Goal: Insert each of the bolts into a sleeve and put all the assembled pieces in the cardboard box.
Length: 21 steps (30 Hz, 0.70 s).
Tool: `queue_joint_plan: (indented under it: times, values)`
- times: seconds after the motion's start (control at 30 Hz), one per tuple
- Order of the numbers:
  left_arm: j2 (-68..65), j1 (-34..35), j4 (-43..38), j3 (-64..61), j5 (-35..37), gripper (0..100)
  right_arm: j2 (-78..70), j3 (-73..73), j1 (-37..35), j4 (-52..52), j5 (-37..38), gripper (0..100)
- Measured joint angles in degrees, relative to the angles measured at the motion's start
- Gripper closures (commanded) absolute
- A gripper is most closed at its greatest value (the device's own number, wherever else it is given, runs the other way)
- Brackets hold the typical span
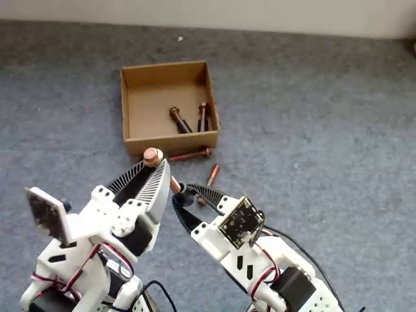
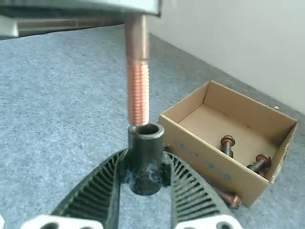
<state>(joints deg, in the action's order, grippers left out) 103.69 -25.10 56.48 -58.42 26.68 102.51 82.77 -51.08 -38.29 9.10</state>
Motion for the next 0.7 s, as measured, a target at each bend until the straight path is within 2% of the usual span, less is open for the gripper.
queue_joint_plan:
  times: [0.7]
  values:
    - [0.44, -1.76, -0.09, -6.51, -0.35, 99, 0.18, 0.09, 0.26, -0.09, 0.09, 99.4]
